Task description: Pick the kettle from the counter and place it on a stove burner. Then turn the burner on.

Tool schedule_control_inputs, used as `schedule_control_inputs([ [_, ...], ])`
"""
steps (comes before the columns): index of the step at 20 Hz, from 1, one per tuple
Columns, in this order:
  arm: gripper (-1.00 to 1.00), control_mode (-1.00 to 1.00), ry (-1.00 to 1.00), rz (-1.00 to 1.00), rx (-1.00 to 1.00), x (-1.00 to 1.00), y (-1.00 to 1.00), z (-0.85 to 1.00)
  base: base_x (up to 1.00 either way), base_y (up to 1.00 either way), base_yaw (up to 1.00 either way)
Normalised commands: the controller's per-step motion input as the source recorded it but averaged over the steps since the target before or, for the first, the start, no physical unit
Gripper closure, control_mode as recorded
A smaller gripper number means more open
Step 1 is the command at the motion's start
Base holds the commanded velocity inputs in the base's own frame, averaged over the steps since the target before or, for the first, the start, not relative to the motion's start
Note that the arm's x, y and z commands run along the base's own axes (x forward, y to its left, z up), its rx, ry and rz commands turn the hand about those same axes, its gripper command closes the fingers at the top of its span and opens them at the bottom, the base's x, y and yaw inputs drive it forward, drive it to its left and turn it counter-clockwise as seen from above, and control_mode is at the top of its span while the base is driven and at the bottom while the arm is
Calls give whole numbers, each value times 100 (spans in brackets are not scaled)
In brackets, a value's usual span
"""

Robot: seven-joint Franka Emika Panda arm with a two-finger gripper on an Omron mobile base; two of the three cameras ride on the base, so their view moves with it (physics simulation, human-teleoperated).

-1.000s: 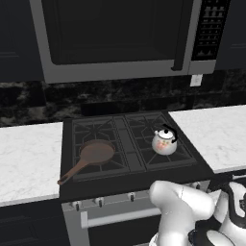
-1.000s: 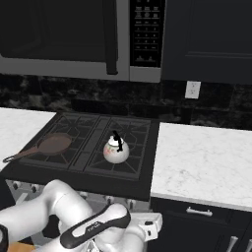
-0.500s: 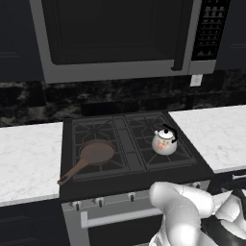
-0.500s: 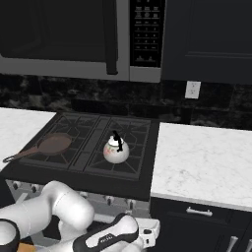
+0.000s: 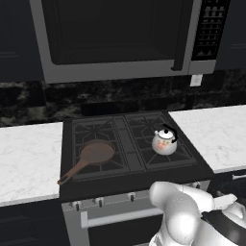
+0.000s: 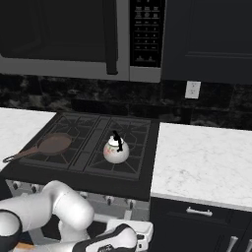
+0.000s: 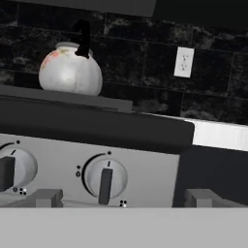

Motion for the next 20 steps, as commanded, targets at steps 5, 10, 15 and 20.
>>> schedule_control_inputs([
  [5, -100, -100, -6, 0, 3, 12, 6, 0, 0, 0, 0],
  [10, -100, -100, -4, 0, 1, 22, 7, 0, 0, 0, 0],
  [15, -100, -100, -3, 0, 0, 25, 5, 0, 0, 0, 0],
  [20, -100, -100, -2, 0, 0, 17, 0, -11, 0, 0, 0],
])
